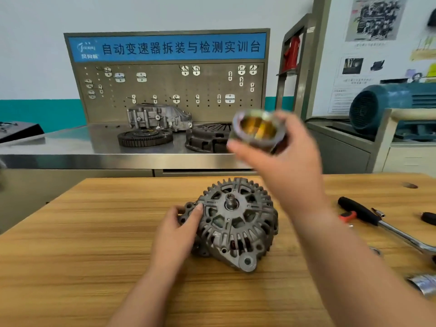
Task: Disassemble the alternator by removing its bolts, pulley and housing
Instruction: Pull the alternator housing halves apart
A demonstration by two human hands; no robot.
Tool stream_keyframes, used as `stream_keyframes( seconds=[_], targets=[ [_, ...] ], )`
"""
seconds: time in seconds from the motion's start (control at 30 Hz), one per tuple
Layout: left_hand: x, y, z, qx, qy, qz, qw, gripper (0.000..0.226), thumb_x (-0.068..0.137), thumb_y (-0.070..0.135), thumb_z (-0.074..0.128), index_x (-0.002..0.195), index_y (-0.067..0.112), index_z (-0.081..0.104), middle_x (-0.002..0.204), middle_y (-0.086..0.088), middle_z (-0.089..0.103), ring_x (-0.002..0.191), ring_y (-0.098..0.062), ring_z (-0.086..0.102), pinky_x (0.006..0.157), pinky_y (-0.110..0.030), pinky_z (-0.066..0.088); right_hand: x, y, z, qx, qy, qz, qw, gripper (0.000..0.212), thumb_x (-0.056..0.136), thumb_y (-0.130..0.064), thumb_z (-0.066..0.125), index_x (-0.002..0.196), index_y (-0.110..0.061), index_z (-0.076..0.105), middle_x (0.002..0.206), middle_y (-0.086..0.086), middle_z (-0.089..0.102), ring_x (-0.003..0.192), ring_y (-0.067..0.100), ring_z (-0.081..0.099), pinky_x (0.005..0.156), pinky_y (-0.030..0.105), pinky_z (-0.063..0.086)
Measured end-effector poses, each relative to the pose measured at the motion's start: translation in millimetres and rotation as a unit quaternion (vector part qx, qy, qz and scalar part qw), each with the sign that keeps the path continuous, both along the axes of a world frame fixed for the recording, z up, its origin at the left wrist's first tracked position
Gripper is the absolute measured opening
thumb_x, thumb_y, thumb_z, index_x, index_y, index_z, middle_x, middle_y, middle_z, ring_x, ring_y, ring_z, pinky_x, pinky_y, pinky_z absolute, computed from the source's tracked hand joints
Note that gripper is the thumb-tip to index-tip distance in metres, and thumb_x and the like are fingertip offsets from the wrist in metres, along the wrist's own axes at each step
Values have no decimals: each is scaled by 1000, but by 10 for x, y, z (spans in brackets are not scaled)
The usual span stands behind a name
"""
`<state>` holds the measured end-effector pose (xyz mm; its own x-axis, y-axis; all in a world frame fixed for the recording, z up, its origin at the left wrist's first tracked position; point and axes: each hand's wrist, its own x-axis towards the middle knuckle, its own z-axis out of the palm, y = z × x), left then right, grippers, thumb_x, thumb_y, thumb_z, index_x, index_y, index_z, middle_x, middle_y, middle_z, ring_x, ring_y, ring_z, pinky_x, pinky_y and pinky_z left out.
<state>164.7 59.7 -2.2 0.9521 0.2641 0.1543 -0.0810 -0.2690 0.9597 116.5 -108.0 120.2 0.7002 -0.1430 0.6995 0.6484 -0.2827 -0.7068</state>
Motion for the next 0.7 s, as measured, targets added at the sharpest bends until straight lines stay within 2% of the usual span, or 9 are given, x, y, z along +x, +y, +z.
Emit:
stream_keyframes(
  seconds=[0.1, 0.17, 0.23, 0.3, 0.37, 0.43, 0.53, 0.63, 0.7],
  targets=[
    [-9, 51, -13, -13, 32, -14, 999, 48, 78, 64, 58, 98, 20, 63, 90, -1, 72, 80, -21, 69, 65, -34, 56, 14, -306, 472, -18, 27, 32, 999, 50, 59, -38, 87, 100, -32, 59, 98, -13, 67, 86, -6, 64, 68, 10, 52],
    [-7, 69, -32, -38, 35, -15, 999, 46, 80, 61, 60, 94, 18, 66, 80, 1, 72, 70, -18, 68, 55, -28, 51, 114, -516, 483, -114, 99, -18, 988, 49, 58, -34, 87, 99, -27, 61, 95, -8, 68, 82, 7, 67, 65, 20, 56],
    [13, 68, -41, -59, 31, -18, 998, 40, 82, 56, 62, 88, 17, 66, 65, 2, 71, 53, -14, 65, 44, -24, 46, 271, -684, 263, -243, 188, -99, 946, 49, 62, -31, 85, 103, -23, 59, 96, -4, 65, 83, 11, 62, 65, 23, 52],
    [43, 65, -51, -72, 32, -28, 996, 37, 84, 53, 63, 85, 16, 64, 55, -2, 67, 44, -15, 61, 42, -26, 44, 442, -840, -83, -337, 277, -140, 889, 54, 65, -28, 85, 109, -20, 55, 102, 0, 62, 90, 14, 58, 74, 29, 52],
    [62, 63, -61, -76, 30, -42, 996, 37, 87, 50, 61, 83, 13, 61, 47, -5, 62, 38, -16, 56, 43, -26, 43, 583, -980, -414, -395, 350, -144, 837, 63, 66, -27, 86, 116, -19, 48, 107, 0, 59, 97, 18, 56, 82, 33, 52],
    [67, 59, -64, -74, 23, -52, 996, 38, 89, 47, 60, 82, 9, 59, 44, -6, 59, 36, -17, 54, 41, -25, 41, 667, -1091, -650, -419, 387, -132, 811, 69, 66, -27, 86, 121, -20, 45, 109, 0, 57, 99, 19, 55, 79, 30, 50],
    [60, 61, -56, -76, 15, -61, 995, 38, 90, 44, 60, 83, 6, 59, 45, -8, 58, 36, -18, 53, 42, -26, 41, 724, -1187, -877, -396, 406, -108, 816, 69, 66, -29, 85, 123, -21, 47, 109, -3, 57, 99, 16, 55, 73, 25, 46],
    [48, 61, -45, -79, 10, -69, 994, 39, 92, 41, 58, 85, 3, 58, 45, -9, 57, 36, -18, 52, 42, -25, 40, 744, -1207, -1066, -332, 424, -95, 837, 71, 69, -33, 85, 127, -22, 47, 123, -1, 58, 110, 16, 55, 91, 30, 48],
    [47, 56, -40, -83, 10, -73, 994, 37, 93, 40, 57, 85, 3, 57, 44, -8, 56, 35, -18, 51, 39, -23, 39, 738, -1201, -1154, -314, 417, -122, 844, 74, 72, -37, 82, 134, -22, 44, 131, 0, 56, 117, 17, 54, 95, 30, 47]
  ],
)
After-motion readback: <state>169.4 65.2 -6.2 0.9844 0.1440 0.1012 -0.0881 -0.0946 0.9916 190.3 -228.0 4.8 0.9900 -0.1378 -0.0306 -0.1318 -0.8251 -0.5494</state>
